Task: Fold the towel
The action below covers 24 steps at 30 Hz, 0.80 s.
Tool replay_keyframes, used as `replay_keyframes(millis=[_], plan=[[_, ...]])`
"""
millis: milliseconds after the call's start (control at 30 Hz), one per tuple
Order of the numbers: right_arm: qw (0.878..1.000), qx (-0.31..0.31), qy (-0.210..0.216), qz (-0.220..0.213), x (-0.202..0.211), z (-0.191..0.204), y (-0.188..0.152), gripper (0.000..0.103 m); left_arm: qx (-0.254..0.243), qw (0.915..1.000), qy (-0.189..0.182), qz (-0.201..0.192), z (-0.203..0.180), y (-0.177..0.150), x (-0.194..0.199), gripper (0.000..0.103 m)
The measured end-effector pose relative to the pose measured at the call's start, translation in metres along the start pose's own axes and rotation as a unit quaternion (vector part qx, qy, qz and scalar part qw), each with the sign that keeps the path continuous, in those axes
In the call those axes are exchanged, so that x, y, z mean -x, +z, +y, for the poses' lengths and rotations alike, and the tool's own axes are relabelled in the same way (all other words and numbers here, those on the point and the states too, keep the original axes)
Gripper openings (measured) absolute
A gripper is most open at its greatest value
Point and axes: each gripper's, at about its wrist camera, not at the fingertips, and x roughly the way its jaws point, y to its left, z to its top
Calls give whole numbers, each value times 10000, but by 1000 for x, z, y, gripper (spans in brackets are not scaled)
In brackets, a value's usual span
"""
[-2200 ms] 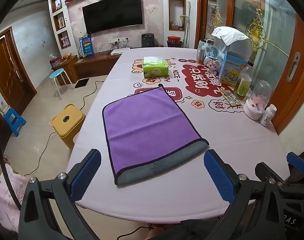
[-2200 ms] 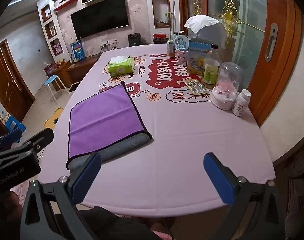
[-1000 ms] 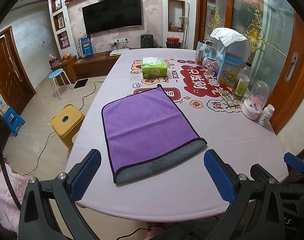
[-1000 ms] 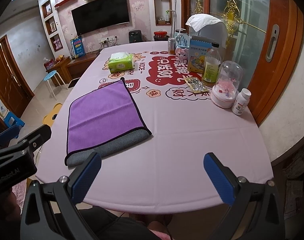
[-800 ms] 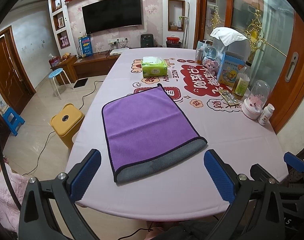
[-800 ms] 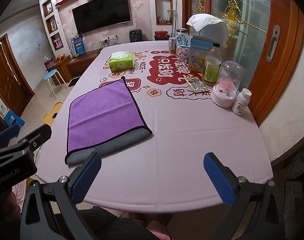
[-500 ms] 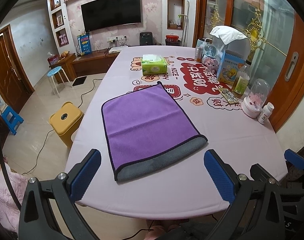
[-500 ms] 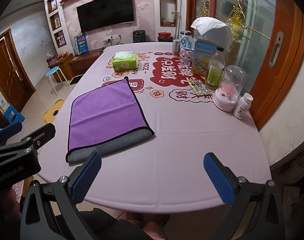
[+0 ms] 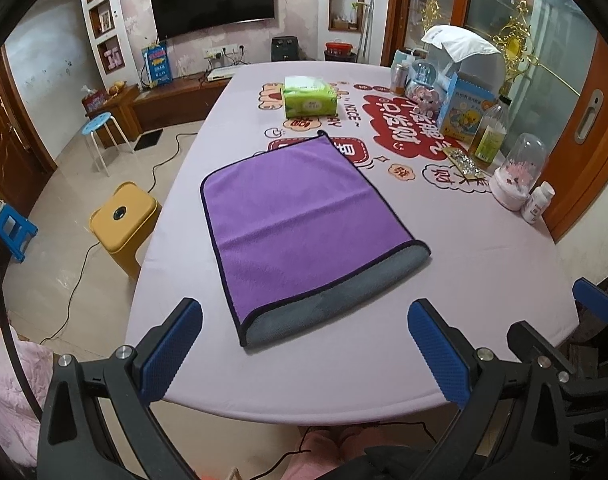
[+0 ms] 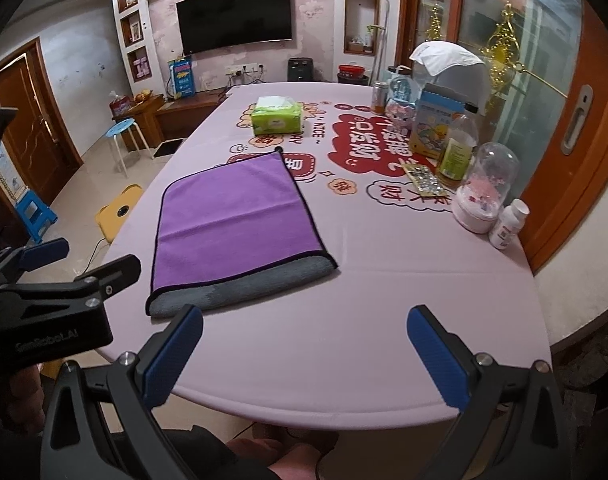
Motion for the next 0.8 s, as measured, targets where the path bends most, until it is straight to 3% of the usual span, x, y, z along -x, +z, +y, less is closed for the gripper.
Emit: replay_keyframes(millis=[233,500,800], plan=[[9997,223,87,-81,-7,14,4,102,61,9998,-106,168,22,1,-21,102],[9985,415,354,-94,-26,3,9,102,106,9997,0,209,34,-7,-43,102],[9898,1223,643,-333,-67,-16,22,102,354,9989,243,195,36,-7,-74,102]])
